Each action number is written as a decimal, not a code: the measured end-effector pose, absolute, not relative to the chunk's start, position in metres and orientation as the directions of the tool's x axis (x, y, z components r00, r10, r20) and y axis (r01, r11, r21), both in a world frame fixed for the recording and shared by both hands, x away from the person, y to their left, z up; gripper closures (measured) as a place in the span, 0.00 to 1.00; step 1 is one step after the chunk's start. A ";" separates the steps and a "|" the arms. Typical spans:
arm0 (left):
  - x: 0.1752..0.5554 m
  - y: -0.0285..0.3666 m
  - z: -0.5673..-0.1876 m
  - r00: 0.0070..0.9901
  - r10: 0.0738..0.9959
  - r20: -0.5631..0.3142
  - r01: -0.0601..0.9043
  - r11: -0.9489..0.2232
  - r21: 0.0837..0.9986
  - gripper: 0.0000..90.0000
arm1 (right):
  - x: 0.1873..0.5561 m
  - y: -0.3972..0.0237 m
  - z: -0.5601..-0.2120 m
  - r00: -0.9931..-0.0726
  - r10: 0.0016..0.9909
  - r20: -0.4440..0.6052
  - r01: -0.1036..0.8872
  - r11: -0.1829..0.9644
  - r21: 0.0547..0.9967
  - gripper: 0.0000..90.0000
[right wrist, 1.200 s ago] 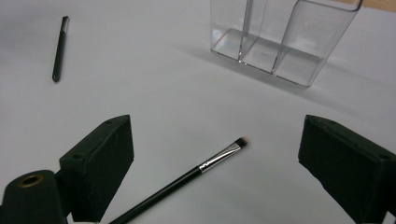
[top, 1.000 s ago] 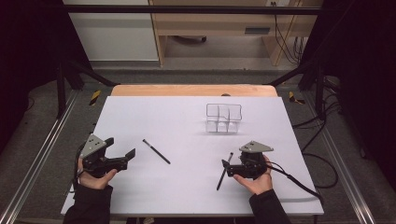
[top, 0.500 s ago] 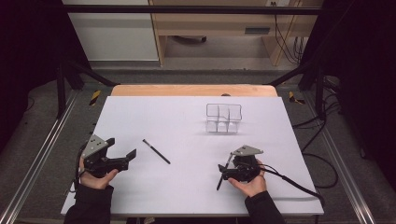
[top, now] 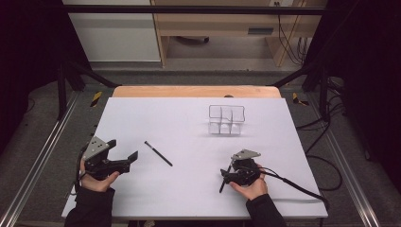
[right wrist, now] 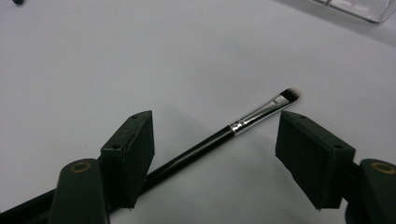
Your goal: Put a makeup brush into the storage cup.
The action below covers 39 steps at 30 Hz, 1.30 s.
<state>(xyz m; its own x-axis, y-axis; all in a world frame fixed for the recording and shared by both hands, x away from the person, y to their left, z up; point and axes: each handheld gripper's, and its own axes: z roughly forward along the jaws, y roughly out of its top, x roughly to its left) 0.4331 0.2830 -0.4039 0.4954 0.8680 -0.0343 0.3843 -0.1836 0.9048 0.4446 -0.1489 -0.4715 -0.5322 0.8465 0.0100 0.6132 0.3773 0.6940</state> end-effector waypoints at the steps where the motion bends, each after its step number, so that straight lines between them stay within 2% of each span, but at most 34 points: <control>1: 0.433 0.283 -0.404 0.496 0.868 -0.034 0.384 -0.184 0.905 0.06 | 0.445 -0.149 -0.472 -0.533 0.846 0.010 0.613 0.378 0.694 0.33; 9: 0.433 0.282 -0.404 0.497 0.867 -0.036 0.384 -0.183 0.905 0.06 | 0.445 -0.148 -0.474 -0.546 0.838 0.016 0.615 0.388 0.686 0.47; 23: 0.434 0.281 -0.406 0.504 0.863 -0.032 0.388 -0.194 0.901 0.06 | 0.446 -0.147 -0.477 -0.558 0.830 0.002 0.611 0.410 0.677 0.54; 28: 0.434 0.280 -0.405 0.506 0.862 -0.028 0.384 -0.196 0.902 0.06 | 0.445 -0.148 -0.476 -0.562 0.827 0.002 0.613 0.415 0.673 0.61; 37: 0.434 0.281 -0.405 0.505 0.862 -0.029 0.385 -0.195 0.902 0.06 | 0.446 -0.149 -0.475 -0.566 0.824 -0.004 0.612 0.424 0.667 0.66; 39: 0.433 0.282 -0.405 0.503 0.863 -0.031 0.385 -0.192 0.903 0.06 | 0.445 -0.149 -0.474 -0.569 0.822 -0.003 0.614 0.427 0.663 0.70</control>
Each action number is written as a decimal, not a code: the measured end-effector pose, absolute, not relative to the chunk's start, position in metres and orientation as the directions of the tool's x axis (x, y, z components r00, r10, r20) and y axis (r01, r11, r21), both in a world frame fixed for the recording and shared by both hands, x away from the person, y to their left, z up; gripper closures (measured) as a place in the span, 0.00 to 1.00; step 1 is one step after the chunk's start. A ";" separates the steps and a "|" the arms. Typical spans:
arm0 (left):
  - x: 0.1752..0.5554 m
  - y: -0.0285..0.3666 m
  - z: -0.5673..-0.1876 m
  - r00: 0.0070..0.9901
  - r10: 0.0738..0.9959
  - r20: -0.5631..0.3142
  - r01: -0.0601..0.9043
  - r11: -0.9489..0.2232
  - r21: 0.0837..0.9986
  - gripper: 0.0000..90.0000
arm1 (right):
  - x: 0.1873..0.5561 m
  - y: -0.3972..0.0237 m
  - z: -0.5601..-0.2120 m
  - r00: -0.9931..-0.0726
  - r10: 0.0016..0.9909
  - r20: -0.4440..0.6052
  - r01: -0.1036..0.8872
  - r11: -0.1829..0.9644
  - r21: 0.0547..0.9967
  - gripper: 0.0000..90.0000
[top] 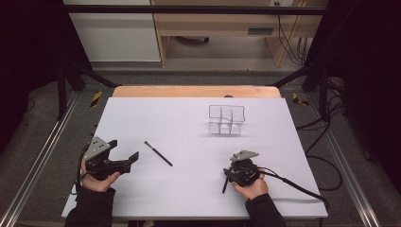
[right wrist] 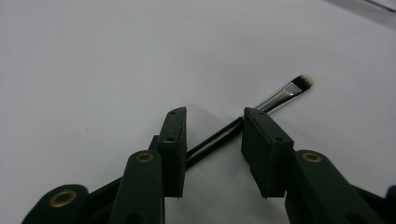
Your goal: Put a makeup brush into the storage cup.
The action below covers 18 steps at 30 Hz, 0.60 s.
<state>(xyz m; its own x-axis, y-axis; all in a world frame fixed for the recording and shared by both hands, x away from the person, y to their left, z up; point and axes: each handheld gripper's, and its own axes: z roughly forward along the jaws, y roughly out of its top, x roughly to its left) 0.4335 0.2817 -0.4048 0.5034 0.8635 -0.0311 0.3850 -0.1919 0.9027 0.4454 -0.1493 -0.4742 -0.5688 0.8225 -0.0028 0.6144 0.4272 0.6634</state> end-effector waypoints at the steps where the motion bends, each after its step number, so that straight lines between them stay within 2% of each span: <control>1: 0.433 0.282 -0.405 0.503 0.864 -0.031 0.384 -0.191 0.903 0.06 | 0.445 -0.149 -0.474 -0.569 0.822 -0.003 0.614 0.427 0.663 0.70; 3: 0.433 0.282 -0.404 0.503 0.864 -0.029 0.383 -0.192 0.904 0.06 | 0.445 -0.150 -0.474 -0.571 0.821 0.002 0.618 0.428 0.660 0.73; 18: 0.433 0.281 -0.404 0.506 0.862 -0.028 0.383 -0.196 0.903 0.06 | 0.445 -0.152 -0.471 -0.575 0.818 -0.003 0.626 0.442 0.643 0.81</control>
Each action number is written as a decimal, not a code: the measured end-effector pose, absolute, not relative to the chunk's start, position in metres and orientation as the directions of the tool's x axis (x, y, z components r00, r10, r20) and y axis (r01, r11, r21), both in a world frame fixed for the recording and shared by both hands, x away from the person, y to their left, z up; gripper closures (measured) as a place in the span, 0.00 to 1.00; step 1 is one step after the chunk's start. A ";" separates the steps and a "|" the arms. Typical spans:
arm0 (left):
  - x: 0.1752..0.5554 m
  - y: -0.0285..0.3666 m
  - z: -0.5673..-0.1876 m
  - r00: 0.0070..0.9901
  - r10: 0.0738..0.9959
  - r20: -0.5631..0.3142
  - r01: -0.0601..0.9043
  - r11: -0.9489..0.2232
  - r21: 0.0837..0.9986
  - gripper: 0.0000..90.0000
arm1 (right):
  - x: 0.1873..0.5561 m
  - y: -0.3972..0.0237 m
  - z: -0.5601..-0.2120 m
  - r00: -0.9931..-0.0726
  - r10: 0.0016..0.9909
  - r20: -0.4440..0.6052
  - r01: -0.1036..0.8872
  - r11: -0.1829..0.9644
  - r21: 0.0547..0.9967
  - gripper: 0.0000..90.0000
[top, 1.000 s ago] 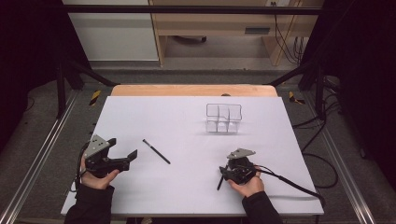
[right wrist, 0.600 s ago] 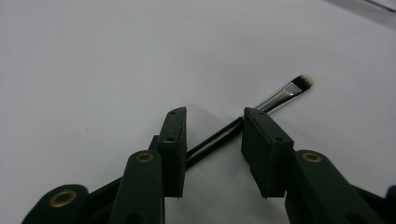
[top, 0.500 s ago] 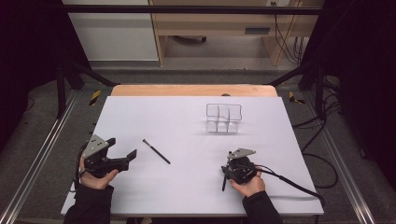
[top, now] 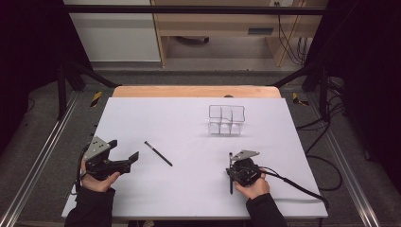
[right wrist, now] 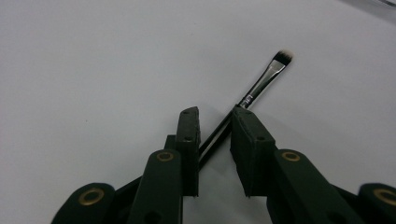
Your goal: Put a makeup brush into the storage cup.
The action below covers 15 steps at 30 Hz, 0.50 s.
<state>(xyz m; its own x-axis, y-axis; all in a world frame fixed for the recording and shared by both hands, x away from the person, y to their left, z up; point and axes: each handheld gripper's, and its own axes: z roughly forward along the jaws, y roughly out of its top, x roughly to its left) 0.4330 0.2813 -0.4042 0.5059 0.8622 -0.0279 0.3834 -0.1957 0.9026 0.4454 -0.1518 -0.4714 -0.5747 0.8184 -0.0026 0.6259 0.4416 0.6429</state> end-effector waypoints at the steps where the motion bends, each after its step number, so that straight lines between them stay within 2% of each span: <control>1: 0.433 0.281 -0.404 0.506 0.862 -0.028 0.384 -0.195 0.903 0.06 | 0.445 -0.152 -0.471 -0.575 0.818 -0.004 0.627 0.443 0.640 0.82; 8: 0.433 0.282 -0.404 0.506 0.862 -0.028 0.383 -0.196 0.903 0.07 | 0.445 -0.154 -0.469 -0.568 0.823 -0.007 0.636 0.444 0.631 0.86; 15: 0.433 0.282 -0.404 0.506 0.862 -0.027 0.381 -0.195 0.904 0.07 | 0.446 -0.155 -0.468 -0.564 0.825 -0.009 0.640 0.444 0.627 0.87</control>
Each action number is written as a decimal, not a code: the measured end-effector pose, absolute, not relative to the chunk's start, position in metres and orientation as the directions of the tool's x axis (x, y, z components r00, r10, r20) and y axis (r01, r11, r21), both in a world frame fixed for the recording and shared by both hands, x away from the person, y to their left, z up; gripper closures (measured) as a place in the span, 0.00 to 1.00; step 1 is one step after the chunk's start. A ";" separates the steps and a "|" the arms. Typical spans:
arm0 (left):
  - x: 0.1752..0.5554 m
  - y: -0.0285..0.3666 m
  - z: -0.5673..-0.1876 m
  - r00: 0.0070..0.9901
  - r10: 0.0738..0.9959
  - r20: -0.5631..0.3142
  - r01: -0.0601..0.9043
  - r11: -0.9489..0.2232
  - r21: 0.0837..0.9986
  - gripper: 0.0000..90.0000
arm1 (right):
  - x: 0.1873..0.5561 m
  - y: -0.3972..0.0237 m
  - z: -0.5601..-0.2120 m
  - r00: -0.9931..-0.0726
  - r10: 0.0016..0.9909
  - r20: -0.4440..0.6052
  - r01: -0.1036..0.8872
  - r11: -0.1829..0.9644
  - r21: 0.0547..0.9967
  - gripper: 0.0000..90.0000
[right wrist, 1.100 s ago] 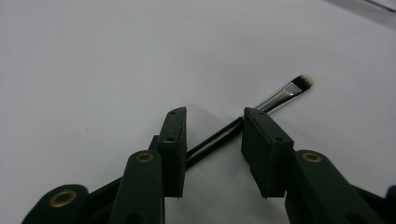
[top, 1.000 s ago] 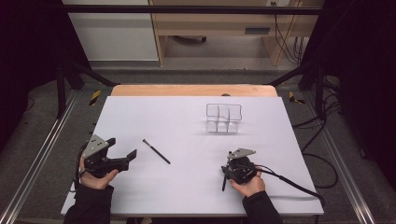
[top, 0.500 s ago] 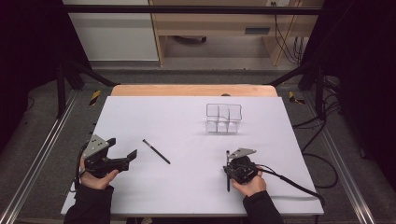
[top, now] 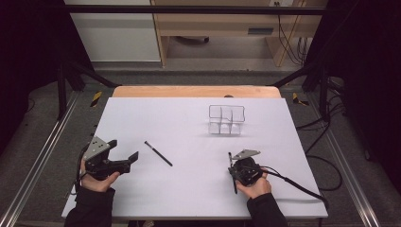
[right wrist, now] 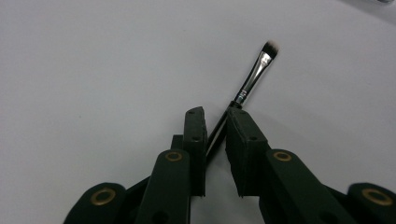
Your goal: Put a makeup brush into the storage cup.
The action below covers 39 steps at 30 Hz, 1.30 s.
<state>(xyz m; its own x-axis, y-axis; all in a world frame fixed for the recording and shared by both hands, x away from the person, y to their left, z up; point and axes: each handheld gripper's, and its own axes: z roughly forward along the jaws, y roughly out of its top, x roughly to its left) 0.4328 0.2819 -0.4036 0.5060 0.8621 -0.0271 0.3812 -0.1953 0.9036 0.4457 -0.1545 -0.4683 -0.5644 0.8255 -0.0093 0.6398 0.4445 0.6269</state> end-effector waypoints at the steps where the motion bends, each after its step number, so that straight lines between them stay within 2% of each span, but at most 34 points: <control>1: 0.433 0.282 -0.403 0.506 0.862 -0.028 0.381 -0.194 0.904 0.07 | 0.446 -0.154 -0.468 -0.563 0.826 -0.008 0.641 0.443 0.626 0.86; 10: 0.433 0.282 -0.403 0.507 0.862 -0.027 0.381 -0.196 0.904 0.07 | 0.446 -0.154 -0.470 -0.570 0.822 -0.016 0.635 0.452 0.627 0.85; 19: 0.433 0.281 -0.404 0.508 0.861 -0.024 0.381 -0.199 0.903 0.07 | 0.446 -0.157 -0.467 -0.587 0.809 -0.035 0.615 0.474 0.630 0.91; 23: 0.433 0.282 -0.403 0.508 0.861 -0.026 0.380 -0.197 0.904 0.07 | 0.447 -0.156 -0.469 -0.577 0.816 -0.032 0.628 0.469 0.621 0.85; 27: 0.433 0.282 -0.404 0.507 0.861 -0.028 0.381 -0.195 0.904 0.07 | 0.446 -0.156 -0.469 -0.561 0.828 -0.025 0.642 0.453 0.619 0.85; 31: 0.433 0.281 -0.404 0.508 0.861 -0.027 0.384 -0.199 0.902 0.07 | 0.445 -0.154 -0.468 -0.534 0.845 -0.007 0.668 0.427 0.610 0.87; 39: 0.433 0.281 -0.404 0.511 0.859 -0.027 0.383 -0.199 0.902 0.07 | 0.446 -0.157 -0.467 -0.552 0.834 -0.020 0.662 0.452 0.597 0.91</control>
